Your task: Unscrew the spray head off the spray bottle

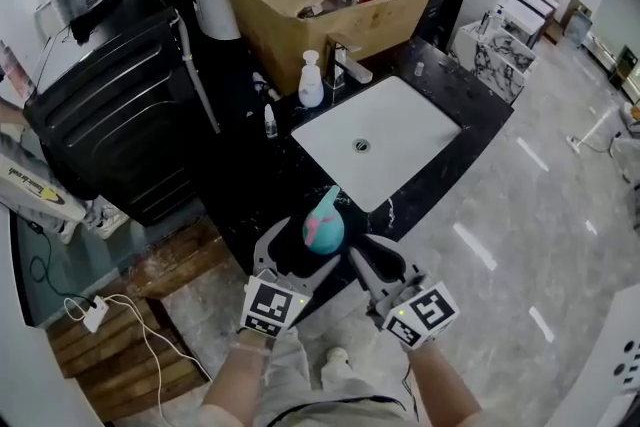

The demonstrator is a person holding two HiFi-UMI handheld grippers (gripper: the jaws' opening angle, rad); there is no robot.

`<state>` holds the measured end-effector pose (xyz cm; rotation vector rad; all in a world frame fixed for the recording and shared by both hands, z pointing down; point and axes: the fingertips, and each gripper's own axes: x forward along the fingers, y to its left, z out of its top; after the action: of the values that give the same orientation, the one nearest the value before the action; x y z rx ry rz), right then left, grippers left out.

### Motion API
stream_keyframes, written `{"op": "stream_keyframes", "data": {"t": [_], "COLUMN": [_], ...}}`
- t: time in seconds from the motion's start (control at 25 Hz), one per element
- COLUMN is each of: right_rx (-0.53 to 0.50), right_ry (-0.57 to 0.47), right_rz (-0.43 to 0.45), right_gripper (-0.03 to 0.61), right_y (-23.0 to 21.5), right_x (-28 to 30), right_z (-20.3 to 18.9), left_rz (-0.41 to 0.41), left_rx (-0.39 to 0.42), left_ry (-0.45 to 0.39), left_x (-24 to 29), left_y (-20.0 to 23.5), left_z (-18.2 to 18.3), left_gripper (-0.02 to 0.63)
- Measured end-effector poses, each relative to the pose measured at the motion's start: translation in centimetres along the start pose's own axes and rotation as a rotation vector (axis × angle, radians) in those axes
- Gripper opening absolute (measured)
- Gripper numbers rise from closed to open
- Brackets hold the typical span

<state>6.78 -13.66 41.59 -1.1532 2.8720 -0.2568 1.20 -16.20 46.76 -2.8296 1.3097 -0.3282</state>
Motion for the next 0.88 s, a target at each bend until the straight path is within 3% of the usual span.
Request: {"op": "stream_keyframes", "data": {"t": [0.44, 0.88], "right_rx": [0.01, 0.025], "right_ry": [-0.043, -0.064], "right_rz": [-0.013, 0.057], "right_gripper": [0.103, 0.219], "right_y": [0.8, 3.1], "right_x": [2.2, 3.8], "right_z": [1.8, 4.0], "left_rz": [-0.174, -0.271], "left_rx": [0.032, 0.089], "left_ry": [0.011, -0.009], "left_x": [2.9, 4.2], "left_y": [0.0, -0.8], "left_z": [-0.1, 0.3], "left_gripper": [0.418, 0.416]}}
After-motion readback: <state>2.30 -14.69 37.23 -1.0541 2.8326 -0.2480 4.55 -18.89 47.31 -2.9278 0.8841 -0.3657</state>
